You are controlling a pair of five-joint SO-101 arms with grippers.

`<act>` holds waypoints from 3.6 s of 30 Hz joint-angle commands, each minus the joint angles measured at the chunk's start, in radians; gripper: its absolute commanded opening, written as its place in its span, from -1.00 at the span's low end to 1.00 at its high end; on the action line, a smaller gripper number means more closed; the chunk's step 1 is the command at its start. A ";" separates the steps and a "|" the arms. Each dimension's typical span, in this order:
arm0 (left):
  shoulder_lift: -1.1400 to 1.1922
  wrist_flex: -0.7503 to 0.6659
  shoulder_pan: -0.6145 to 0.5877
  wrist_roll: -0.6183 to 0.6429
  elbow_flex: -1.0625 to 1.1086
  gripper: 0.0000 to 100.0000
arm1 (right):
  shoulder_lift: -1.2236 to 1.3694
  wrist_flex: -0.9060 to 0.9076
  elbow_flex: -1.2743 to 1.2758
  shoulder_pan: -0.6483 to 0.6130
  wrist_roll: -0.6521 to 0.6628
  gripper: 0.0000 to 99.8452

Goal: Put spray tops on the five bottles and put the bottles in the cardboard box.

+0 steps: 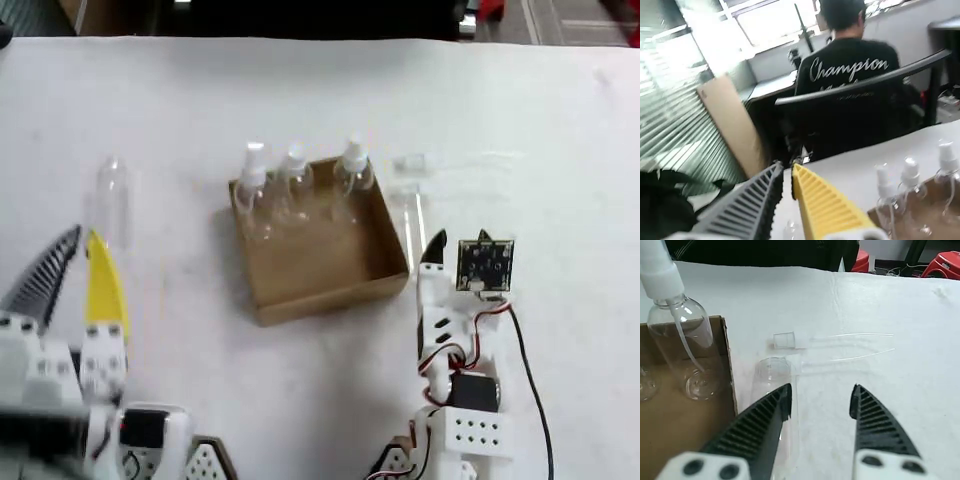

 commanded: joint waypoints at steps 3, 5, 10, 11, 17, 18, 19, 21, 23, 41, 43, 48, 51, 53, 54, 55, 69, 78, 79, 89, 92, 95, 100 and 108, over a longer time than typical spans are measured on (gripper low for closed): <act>0.308 0.006 -0.170 -0.011 -0.003 -0.79 | -0.012 -0.016 -0.011 0.002 0.011 -0.65; 0.447 -0.002 -0.206 -0.008 -0.014 -0.70 | -0.012 -0.016 -0.011 0.001 0.011 -0.65; 0.849 0.006 -0.239 0.003 -0.175 -0.69 | -0.012 -0.018 -0.009 -0.004 0.011 -0.65; 0.932 0.011 -0.239 0.034 -0.224 -0.69 | -0.012 -0.018 -0.009 -0.004 0.011 -0.65; 1.412 0.161 -0.237 0.195 -0.620 -0.41 | -0.012 -0.019 -0.009 -0.004 0.011 -0.65; 1.486 0.181 -0.237 0.187 -0.692 -0.41 | -0.012 -0.019 -0.009 -0.004 0.011 -0.65; 1.563 0.199 -0.237 0.176 -0.761 -0.41 | -0.012 -0.019 -0.009 -0.004 0.011 -0.65; 1.701 0.235 -0.242 0.170 -0.898 -0.41 | -0.012 -0.019 -0.009 -0.004 0.011 -0.65; 1.834 0.265 -0.255 0.172 -1.030 -0.45 | -0.012 -0.019 -0.009 -0.004 0.011 -0.65; 2.638 0.411 -0.320 0.207 -1.962 -0.40 | -0.012 -0.019 -0.009 -0.004 0.011 -0.65; 2.675 0.413 -0.321 0.209 -1.990 -0.40 | -0.012 -0.019 -0.008 -0.004 0.011 -0.65; 2.712 0.408 -0.352 0.210 -2.022 -0.40 | -0.012 -0.024 0.002 -0.004 0.011 -0.65; 2.718 0.411 -0.346 0.207 -2.015 -0.40 | -0.012 -0.024 0.002 -0.005 0.011 -0.65; 2.718 0.422 -0.344 0.204 -2.015 -0.40 | -0.012 -0.024 0.002 -0.005 0.011 -0.65; 2.718 0.434 -0.346 0.193 -2.015 -0.40 | -0.012 -0.024 0.002 -0.005 0.011 -0.65; 2.718 0.451 -0.346 0.167 -2.015 -0.40 | -0.012 -0.024 0.002 -0.005 0.011 -0.65; 2.707 0.434 -0.332 -0.020 -1.860 -0.49 | -0.012 -0.024 0.002 -0.005 0.011 -0.65; 2.703 0.439 -0.286 -0.100 -1.863 -0.86 | -0.012 -0.024 0.002 -0.005 0.011 -0.65; 2.695 0.440 -0.286 -0.100 -1.880 -0.88 | -0.012 -0.024 0.002 -0.005 0.011 -0.65; 2.517 0.479 -0.286 -0.114 -1.950 -0.85 | -0.012 -0.024 0.002 -0.004 0.011 -0.65; 2.399 0.479 -0.286 -0.110 -1.863 -0.85 | -0.012 -0.024 0.002 -0.004 0.011 -0.65; 2.213 0.479 -0.272 -0.109 -1.699 -0.86 | -0.012 -0.024 0.002 -0.004 0.011 -0.65; 1.802 0.476 -0.232 -0.115 -1.336 -0.86 | -0.012 -0.024 0.002 -0.004 0.011 -0.65; 1.188 0.474 -0.074 -0.109 -0.829 -0.86 | -0.012 -0.024 0.002 -0.004 0.011 -0.65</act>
